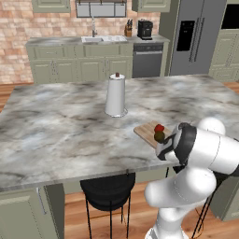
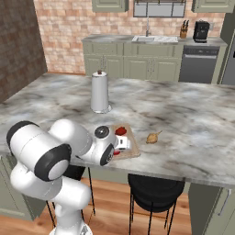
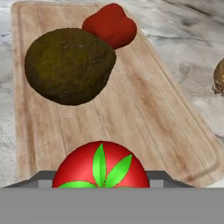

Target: Place the avocado, onion, tomato, and bell pepper on the cutting board.

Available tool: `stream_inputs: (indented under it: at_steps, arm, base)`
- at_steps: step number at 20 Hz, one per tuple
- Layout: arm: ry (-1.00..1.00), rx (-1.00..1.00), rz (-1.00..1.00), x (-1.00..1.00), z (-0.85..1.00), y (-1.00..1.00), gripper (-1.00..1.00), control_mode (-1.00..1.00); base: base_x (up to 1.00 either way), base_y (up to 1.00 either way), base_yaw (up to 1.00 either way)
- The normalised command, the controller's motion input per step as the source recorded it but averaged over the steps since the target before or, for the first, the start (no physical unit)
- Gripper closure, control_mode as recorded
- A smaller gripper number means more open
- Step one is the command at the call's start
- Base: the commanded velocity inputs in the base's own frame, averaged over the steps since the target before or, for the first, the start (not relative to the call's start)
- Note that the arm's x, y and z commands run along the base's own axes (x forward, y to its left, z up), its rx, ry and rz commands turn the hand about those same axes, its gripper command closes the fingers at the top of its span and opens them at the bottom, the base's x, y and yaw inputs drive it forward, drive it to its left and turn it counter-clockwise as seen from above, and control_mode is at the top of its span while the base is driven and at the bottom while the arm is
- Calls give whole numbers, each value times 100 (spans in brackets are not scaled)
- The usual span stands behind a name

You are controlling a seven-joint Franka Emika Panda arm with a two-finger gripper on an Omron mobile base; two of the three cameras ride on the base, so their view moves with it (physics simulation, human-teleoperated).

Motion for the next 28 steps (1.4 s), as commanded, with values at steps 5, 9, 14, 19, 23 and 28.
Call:
stream_inputs:
  at_steps: [5,9,14,19,23,28]
  arm:
    - [0,0,2,2,-6,-3,100,-100]
    - [0,0,3,10,-1,-4,100,-100]
    - [0,0,4,17,0,-3,100,-100]
    - [0,0,4,17,-6,-4,100,-100]
    - [0,0,3,19,-10,0,-100,-100]
    - [0,0,0,-8,0,-11,-100,-100]
  base:
    - [0,0,0]
    - [0,0,0]
    - [0,0,0]
    - [0,0,0]
    - [0,0,0]
    - [0,0,0]
